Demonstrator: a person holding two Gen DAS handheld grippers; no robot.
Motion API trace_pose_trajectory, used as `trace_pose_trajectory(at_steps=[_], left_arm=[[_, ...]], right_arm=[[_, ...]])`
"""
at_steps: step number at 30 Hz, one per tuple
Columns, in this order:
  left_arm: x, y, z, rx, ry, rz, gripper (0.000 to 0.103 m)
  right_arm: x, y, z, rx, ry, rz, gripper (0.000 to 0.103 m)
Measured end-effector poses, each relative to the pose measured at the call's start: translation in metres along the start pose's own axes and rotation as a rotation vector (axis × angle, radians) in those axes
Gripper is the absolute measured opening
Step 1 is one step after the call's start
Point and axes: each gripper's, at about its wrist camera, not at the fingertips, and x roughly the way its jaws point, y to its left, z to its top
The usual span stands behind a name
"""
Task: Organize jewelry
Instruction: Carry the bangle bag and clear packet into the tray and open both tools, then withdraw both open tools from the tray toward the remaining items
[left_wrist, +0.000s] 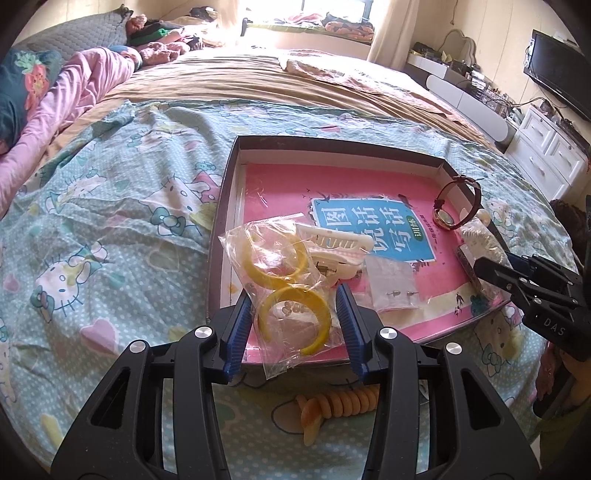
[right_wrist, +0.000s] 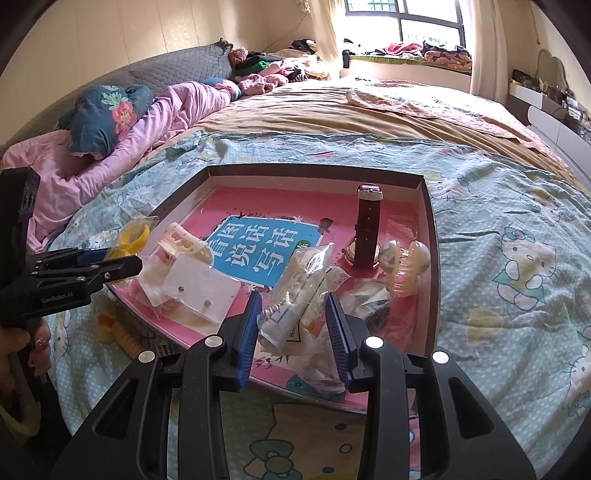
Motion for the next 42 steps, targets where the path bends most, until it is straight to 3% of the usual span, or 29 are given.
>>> trace_pose_trajectory(at_steps=[5, 11, 16, 20, 28, 30, 42], left_arm=[[0.001, -0.002, 0.0, 0.003, 0.002, -0.005, 0.036], [0.001, -0.003, 0.0, 0.007, 0.004, -0.004, 0.037], [-0.005, -0.007, 0.0, 0.016, -0.006, 0.005, 0.056], [-0.012, -0.007, 0.001, 0.015, -0.021, -0.001, 0.062], [-0.037, -0.006, 0.0, 0.011, -0.07, 0.014, 0.078], [-0.043, -0.005, -0.001, 0.011, -0.08, 0.03, 0.086], [-0.064, 0.019, -0.023, -0.005, -0.076, 0.084, 0.093]], right_arm=[[-0.001, -0.001, 0.0, 0.016, 0.004, -0.004, 0.037], [-0.014, 0.004, -0.002, 0.028, -0.027, 0.008, 0.058], [-0.029, 0.012, -0.003, 0.02, -0.046, 0.023, 0.066], [-0.042, 0.018, -0.004, 0.022, -0.068, 0.029, 0.077], [-0.058, 0.032, -0.006, 0.006, -0.09, 0.051, 0.079], [-0.061, 0.035, -0.006, 0.002, -0.091, 0.055, 0.079], [-0.062, 0.062, -0.014, -0.028, -0.067, 0.104, 0.079]])
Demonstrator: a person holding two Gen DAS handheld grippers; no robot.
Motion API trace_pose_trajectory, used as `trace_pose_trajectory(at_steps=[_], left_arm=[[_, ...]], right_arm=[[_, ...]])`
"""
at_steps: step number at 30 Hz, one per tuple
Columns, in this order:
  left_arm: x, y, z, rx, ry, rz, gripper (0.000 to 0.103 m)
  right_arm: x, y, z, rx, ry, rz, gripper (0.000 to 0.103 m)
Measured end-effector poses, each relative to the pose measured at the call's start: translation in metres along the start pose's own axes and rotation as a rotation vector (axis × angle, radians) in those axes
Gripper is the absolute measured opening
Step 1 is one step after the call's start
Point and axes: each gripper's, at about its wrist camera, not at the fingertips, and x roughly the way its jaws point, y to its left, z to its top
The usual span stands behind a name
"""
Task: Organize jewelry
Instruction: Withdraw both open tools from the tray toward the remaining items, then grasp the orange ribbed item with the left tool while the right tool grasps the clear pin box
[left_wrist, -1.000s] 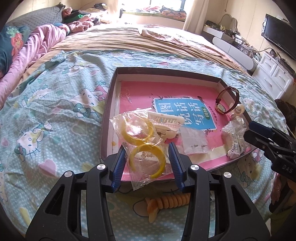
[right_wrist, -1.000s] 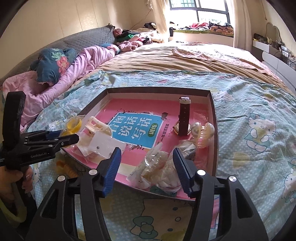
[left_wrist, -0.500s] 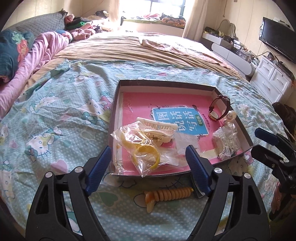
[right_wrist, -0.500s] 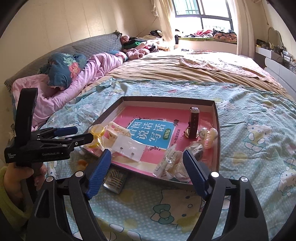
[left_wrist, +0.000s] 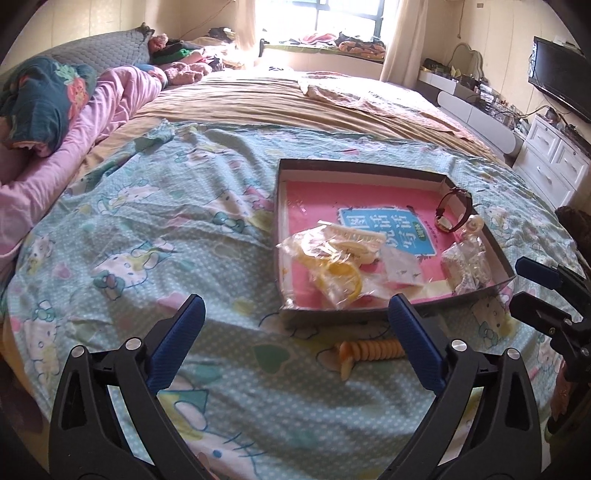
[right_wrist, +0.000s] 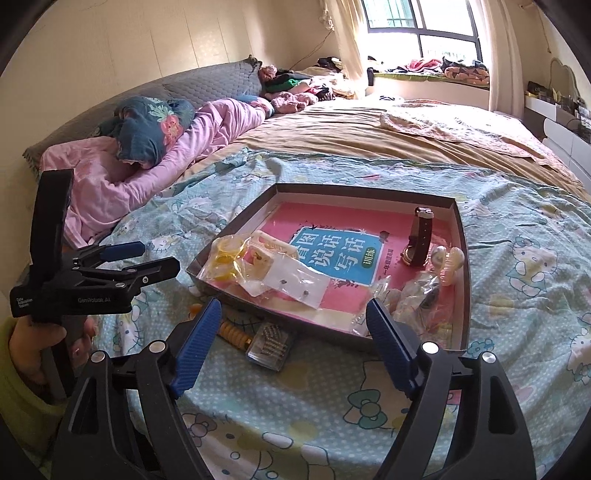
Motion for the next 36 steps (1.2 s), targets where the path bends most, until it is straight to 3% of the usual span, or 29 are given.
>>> trace_pose_trajectory(at_steps=[7, 17, 25, 29, 31, 36], left_arm=[[0.001, 0.007, -0.017, 0.015, 0.041, 0.011, 0.093], [0.007, 0.0, -0.03, 0.051, 0.079, -0.012, 0.093], [0.013, -0.007, -0.033, 0.071, 0.096, -0.033, 0.093], [0.018, -0.01, -0.034, 0.074, 0.11, -0.049, 0.092], [0.022, -0.013, -0.034, 0.076, 0.123, -0.078, 0.089], [0.035, -0.023, -0.034, 0.06, 0.165, -0.165, 0.068]], right_arm=[[0.015, 0.012, -0.007, -0.005, 0.058, 0.022, 0.079], [0.051, 0.02, -0.021, 0.011, 0.169, 0.052, 0.063], [0.077, 0.016, -0.029, 0.024, 0.226, 0.054, 0.061], [0.085, 0.012, -0.033, 0.032, 0.234, 0.07, 0.04], [0.084, 0.01, -0.033, 0.038, 0.228, 0.086, 0.04], [0.073, 0.005, -0.034, 0.034, 0.198, 0.085, 0.039]])
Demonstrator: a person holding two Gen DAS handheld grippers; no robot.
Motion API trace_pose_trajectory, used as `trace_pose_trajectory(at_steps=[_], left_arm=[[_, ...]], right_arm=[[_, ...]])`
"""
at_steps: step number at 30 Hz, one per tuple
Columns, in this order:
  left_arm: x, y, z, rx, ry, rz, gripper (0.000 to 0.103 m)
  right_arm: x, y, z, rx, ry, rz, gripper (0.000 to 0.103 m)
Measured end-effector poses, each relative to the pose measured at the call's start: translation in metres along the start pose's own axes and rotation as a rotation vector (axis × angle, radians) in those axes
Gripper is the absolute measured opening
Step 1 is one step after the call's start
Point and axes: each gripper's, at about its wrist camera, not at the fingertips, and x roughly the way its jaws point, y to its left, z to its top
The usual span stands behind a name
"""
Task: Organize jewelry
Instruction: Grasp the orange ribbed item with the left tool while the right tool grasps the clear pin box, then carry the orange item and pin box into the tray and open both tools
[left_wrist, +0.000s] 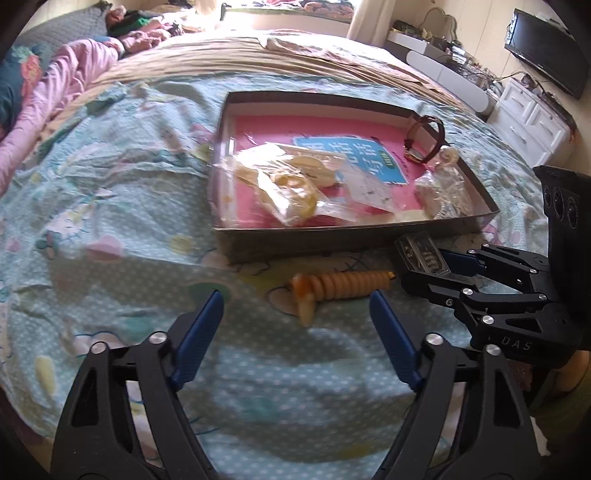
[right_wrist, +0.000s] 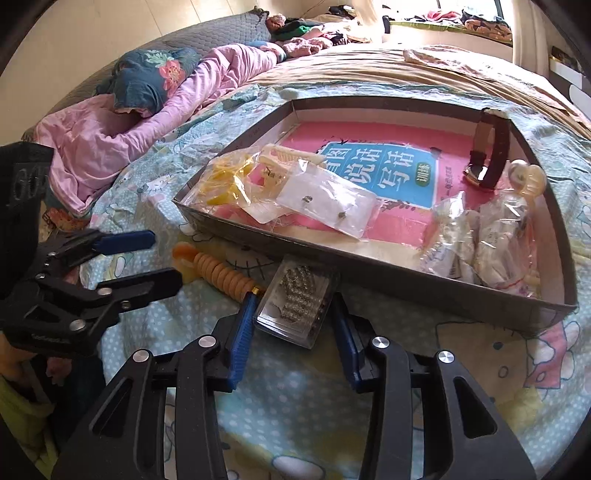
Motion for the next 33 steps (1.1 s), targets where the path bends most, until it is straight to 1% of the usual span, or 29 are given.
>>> trace_pose_trajectory(at_steps=[5, 8, 11, 12, 13, 15, 18, 22, 27, 33], left_arm=[[0.017, -0.018, 0.002, 0.01, 0.034, -0.033, 0.067], [0.027, -0.026, 0.003, 0.027, 0.053, -0.013, 0.067], [0.036, -0.034, 0.005, 0.063, 0.056, 0.034, 0.067], [0.036, -0.036, 0.006, 0.074, 0.05, 0.046, 0.067], [0.037, -0.038, 0.006, 0.091, 0.042, 0.061, 0.064], [0.037, -0.039, 0.005, 0.101, 0.032, 0.067, 0.061], [0.029, -0.035, 0.005, 0.085, 0.016, 0.046, 0.06], [0.002, -0.035, 0.008, 0.071, -0.04, 0.011, 0.06], [-0.022, -0.041, 0.023, 0.065, -0.104, -0.011, 0.06], [-0.032, -0.055, 0.041, 0.084, -0.146, -0.029, 0.06]], right_arm=[[-0.023, -0.015, -0.002, 0.028, -0.035, -0.013, 0.039], [-0.04, -0.025, -0.005, 0.054, -0.065, -0.022, 0.039], [-0.052, -0.03, -0.007, 0.064, -0.086, -0.033, 0.039], [-0.057, -0.032, -0.008, 0.069, -0.092, -0.034, 0.039], [-0.059, -0.033, -0.009, 0.072, -0.097, -0.033, 0.039], [-0.066, -0.037, -0.011, 0.077, -0.107, -0.034, 0.039], [-0.074, -0.04, -0.013, 0.081, -0.12, -0.03, 0.038], [-0.085, -0.042, -0.011, 0.08, -0.143, -0.028, 0.038], [-0.096, -0.047, -0.006, 0.082, -0.176, -0.043, 0.038], [-0.108, -0.049, 0.002, 0.058, -0.207, -0.07, 0.038]])
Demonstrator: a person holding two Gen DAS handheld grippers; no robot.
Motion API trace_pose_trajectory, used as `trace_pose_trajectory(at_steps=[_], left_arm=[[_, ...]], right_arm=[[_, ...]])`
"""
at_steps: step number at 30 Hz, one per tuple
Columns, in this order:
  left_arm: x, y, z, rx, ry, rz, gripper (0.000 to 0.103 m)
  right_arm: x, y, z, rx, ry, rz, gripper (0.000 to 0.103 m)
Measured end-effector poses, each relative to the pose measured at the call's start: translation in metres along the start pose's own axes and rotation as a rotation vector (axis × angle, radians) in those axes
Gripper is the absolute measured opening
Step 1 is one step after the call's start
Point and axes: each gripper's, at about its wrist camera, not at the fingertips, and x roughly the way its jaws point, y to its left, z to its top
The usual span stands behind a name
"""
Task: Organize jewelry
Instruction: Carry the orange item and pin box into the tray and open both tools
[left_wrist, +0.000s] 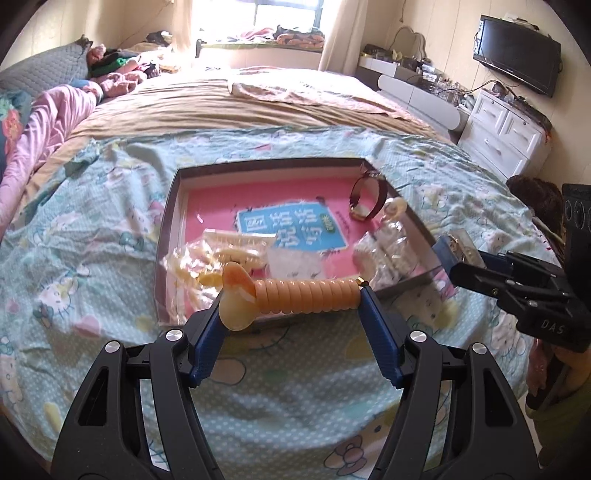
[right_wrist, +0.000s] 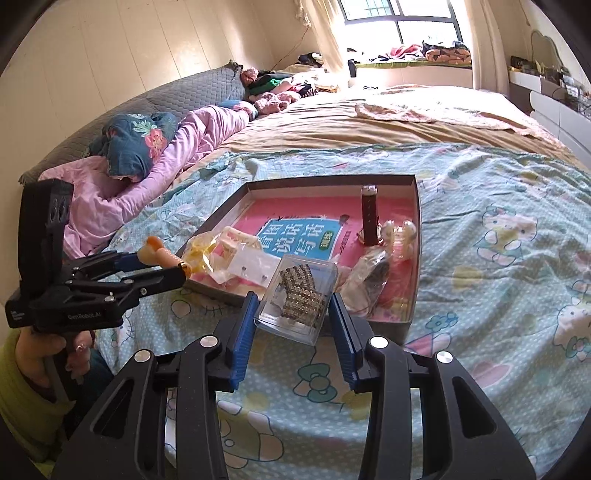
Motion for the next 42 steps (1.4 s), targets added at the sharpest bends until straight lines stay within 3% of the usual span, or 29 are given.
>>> trace_pose_trajectory(at_steps=[18, 42], left_arm=[[0.026, -0.029, 0.029, 0.04, -0.005, -0.04, 0.06], [0.073, -0.031, 0.022, 0.043, 0.072, -0.059, 0.06]], right_arm=[[-0.019, -0.033, 0.029, -0.004, -0.101, -0.086, 0.037], [0.019, -0.05, 0.016, 0.024, -0.026, -0.129, 0.036]])
